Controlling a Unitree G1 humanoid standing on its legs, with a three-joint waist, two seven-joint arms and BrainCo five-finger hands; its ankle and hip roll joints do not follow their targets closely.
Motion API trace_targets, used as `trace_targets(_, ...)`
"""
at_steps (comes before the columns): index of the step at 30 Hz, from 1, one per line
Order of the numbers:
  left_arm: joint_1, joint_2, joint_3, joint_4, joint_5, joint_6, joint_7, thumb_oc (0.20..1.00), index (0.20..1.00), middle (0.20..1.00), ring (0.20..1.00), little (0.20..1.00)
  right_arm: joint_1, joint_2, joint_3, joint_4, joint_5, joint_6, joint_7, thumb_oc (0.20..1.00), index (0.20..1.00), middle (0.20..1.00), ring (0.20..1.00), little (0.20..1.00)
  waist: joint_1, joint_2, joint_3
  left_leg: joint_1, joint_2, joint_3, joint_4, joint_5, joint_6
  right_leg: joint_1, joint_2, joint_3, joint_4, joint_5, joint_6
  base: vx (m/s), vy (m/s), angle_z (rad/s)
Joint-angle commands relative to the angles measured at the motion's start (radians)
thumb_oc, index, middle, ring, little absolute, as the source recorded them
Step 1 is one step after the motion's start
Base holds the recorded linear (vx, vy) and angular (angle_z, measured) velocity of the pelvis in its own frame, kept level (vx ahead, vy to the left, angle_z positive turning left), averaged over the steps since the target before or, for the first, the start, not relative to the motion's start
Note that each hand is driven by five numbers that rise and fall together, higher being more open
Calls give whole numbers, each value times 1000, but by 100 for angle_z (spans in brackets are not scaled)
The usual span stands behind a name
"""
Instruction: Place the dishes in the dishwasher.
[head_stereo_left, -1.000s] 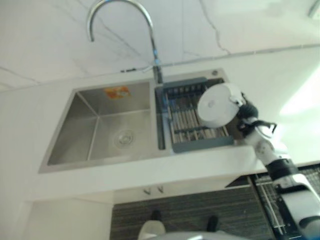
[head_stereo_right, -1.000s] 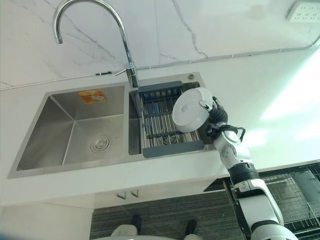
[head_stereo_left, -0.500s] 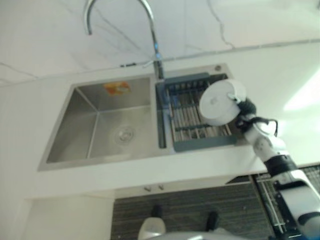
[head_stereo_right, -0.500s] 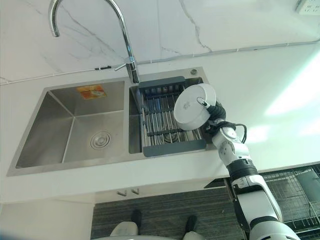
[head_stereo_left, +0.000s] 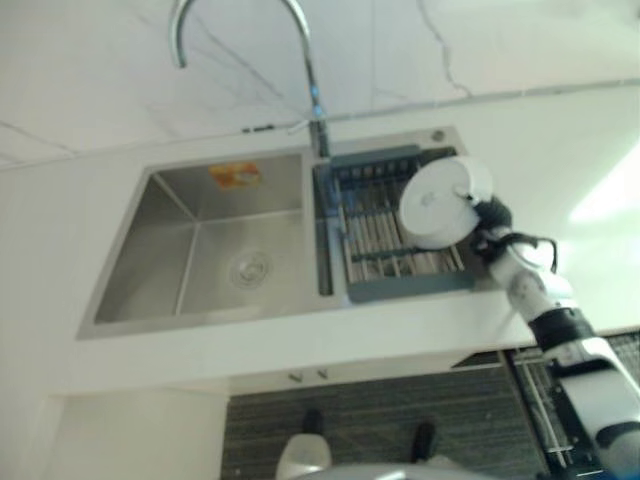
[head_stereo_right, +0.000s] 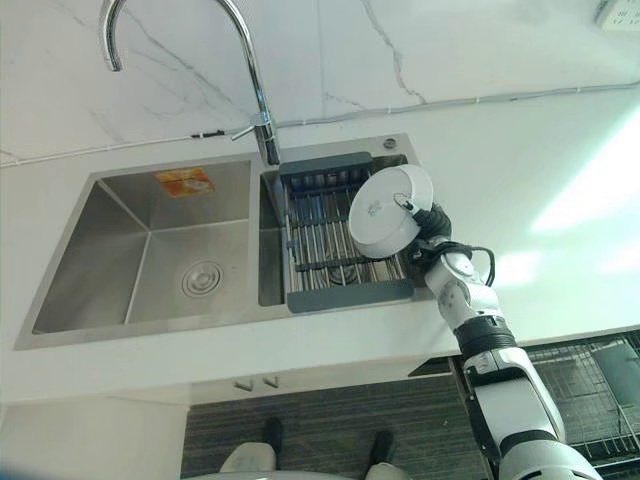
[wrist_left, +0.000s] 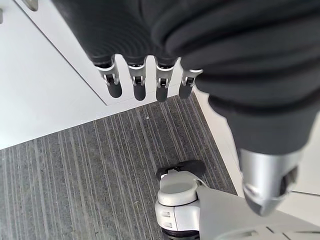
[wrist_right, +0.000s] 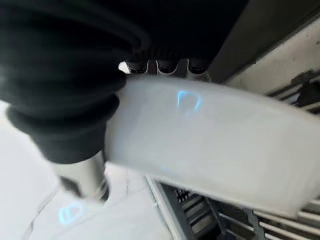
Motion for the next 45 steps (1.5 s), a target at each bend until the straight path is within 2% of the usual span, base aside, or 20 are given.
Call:
trace_targets(1, -56, 63, -40, 60, 7, 8, 6, 1000, 1000, 1000, 1000, 1000, -83, -10, 41, 29, -20, -28, 30, 200, 200, 200, 200, 200, 24, -59, -7, -97, 7, -32, -23, 93, -4, 52, -100, 44, 8, -37, 64, 0, -1, 4)
trace_targets(3, -57, 64, -40, 58, 0, 8, 5, 1000, 1000, 1000, 1000, 1000, -81, -3, 45, 12, -19, -39, 42, 200, 200, 200, 200, 200, 22, -60, -6, -96, 7, -31, -23, 93, -3, 53, -99, 46, 8, -37, 65, 0, 0, 0)
trace_targets(7, -62, 67, -33, 65, -4, -6, -6, 1000, 1000, 1000, 1000, 1000, -62, 26, 40, -29, 120, -45, 129, 200, 200, 200, 200, 200, 22, -64, -7, -92, 5, -24, -23, 89, 1, 52, -102, 47, 8, -37, 65, -19, -7, 1)
trace_targets(16, -58, 85, -66, 67, 71, 4, 30, 1000, 1000, 1000, 1000, 1000, 10, 129, -2, -154, 269, -186, 154, 200, 200, 200, 200, 200, -5, -73, -46, -4, 17, 24, -23, 64, 6, 85, -102, 60, 8, -43, 68, -25, -77, -7)
trace_targets(19, -70, 92, -70, 18, 98, 19, 36, 1000, 1000, 1000, 1000, 1000, 80, 195, 10, -314, 288, -256, 138, 200, 200, 200, 200, 200, -47, -83, -79, 37, 46, 47, -23, 53, 2, 85, -56, 114, 2, -54, 42, -131, -328, -40)
trace_targets(21, -75, 71, -79, 24, 87, 25, 36, 1000, 1000, 1000, 1000, 1000, 112, 200, 0, -365, 287, -259, 149, 200, 200, 200, 200, 200, -68, -82, -93, 55, 47, 41, -14, 61, -2, 85, -15, 165, 1, -57, 12, -93, -286, -61)
trace_targets(22, -79, 55, -75, 35, 101, 18, 34, 1000, 1000, 1000, 1000, 1000, 127, 203, -8, -388, 266, -258, 147, 200, 200, 200, 200, 200, -84, -82, -94, 52, 27, 84, 40, 48, 2, 91, -10, 162, 1, -53, 5, -52, -131, -35)
trace_targets(23, -81, 49, -79, 39, 119, 14, 25, 1000, 1000, 1000, 1000, 1000, 137, 204, -11, -402, 256, -259, 147, 200, 200, 200, 200, 200, -90, -85, -94, 41, 1, 86, 82, 26, 12, 93, -12, 163, 1, -50, 4, -36, -74, -36)
trace_targets(24, -79, 41, -88, 39, 114, 12, 27, 1000, 1000, 1000, 1000, 1000, 150, 206, -10, -417, 245, -255, 156, 200, 200, 200, 200, 200, -90, -87, -90, 29, -48, 52, 119, -17, 34, 100, -17, 171, 1, -48, 5, -13, 36, -53)
trace_targets(25, -64, 28, -96, 28, 105, 11, 31, 1000, 1000, 1000, 1000, 1000, 172, 213, 3, -438, 229, -260, 185, 200, 200, 200, 200, 200, -93, -79, -91, 24, -124, 3, 119, -54, 70, 86, -15, 200, 12, -40, 8, 2, 78, -67)
trace_targets(26, -60, 26, -99, 24, 98, 12, 30, 1000, 1000, 1000, 1000, 1000, 179, 216, 9, -451, 227, -255, 190, 200, 200, 200, 200, 200, -96, -74, -92, 27, -137, -1, 114, -57, 79, 79, -13, 215, 18, -38, 10, 17, 128, -91)
trace_targets(28, -44, 15, -108, 21, 62, 17, 37, 1000, 1000, 1000, 1000, 1000, 182, 243, 47, -472, 218, -272, 204, 200, 200, 200, 200, 200, -94, -68, -90, 44, -186, -101, 99, -74, 114, 57, -3, 286, 34, -31, 11, 37, 157, -138)
trace_targets(31, -47, 3, -115, 41, 75, 7, 57, 1000, 1000, 1000, 1000, 1000, 210, 249, 47, -525, 235, -288, 194, 200, 200, 200, 200, 200, -115, -71, -93, 64, -184, -29, 69, -70, 124, 47, -2, 298, 29, -17, 18, 6, 138, -180)
trace_targets(35, -65, 8, -110, 45, 57, 6, 52, 1000, 1000, 1000, 1000, 1000, 258, 232, 10, -610, 308, -297, 191, 200, 200, 200, 200, 200, -130, -84, -96, 72, -203, -48, 44, -78, 154, 0, 2, 333, 87, -27, 28, -68, 82, -51)
trace_targets(37, -54, -2, -103, 45, 44, -4, 61, 1000, 1000, 1000, 1000, 1000, 255, 248, 2, -600, 328, -291, 225, 200, 200, 200, 200, 200, -106, -88, -86, 72, -192, -6, 59, -85, 157, -35, -31, 200, 180, -38, 37, -184, -145, -52)
trace_targets(39, -65, 0, -98, 40, 23, -11, 64, 1000, 1000, 1000, 1000, 1000, 249, 267, 2, -596, 321, -305, 237, 200, 200, 200, 200, 200, -100, -89, -76, 61, -182, -10, 89, -99, 162, -45, -67, 239, 204, -14, 39, -146, -397, -105)
trace_targets(42, -90, 9, -91, 31, 30, 17, 66, 1000, 1000, 1000, 1000, 1000, 259, 268, -22, -613, 315, -312, 230, 200, 200, 200, 200, 200, -85, -106, -73, 33, -151, -71, 159, -135, 133, -3, -139, 289, 99, 41, 63, -18, -616, -2)
trace_targets(43, -93, 19, -80, 32, 26, 33, 67, 1000, 1000, 1000, 1000, 1000, 254, 262, -20, -621, 328, -305, 216, 200, 200, 200, 200, 200, -80, -110, -72, 32, -119, -93, 169, -140, 112, 4, -158, 306, 65, 64, 78, 74, -936, 47)
trace_targets(44, -96, 34, -62, 29, 27, 57, 81, 1000, 1000, 1000, 1000, 1000, 242, 261, 0, -628, 340, -298, 196, 200, 200, 200, 200, 200, -67, -115, -69, 38, -59, -117, 167, -133, 82, 12, -158, 304, 56, 49, 96, 97, -969, 32)
trace_targets(45, -92, 38, -46, 36, 29, 54, 87, 1000, 1000, 1000, 1000, 1000, 236, 259, 11, -622, 350, -293, 200, 200, 200, 200, 200, 200, -62, -118, -69, 40, -33, -114, 164, -124, 67, 20, -149, 283, 58, 26, 101, 132, -982, 20)
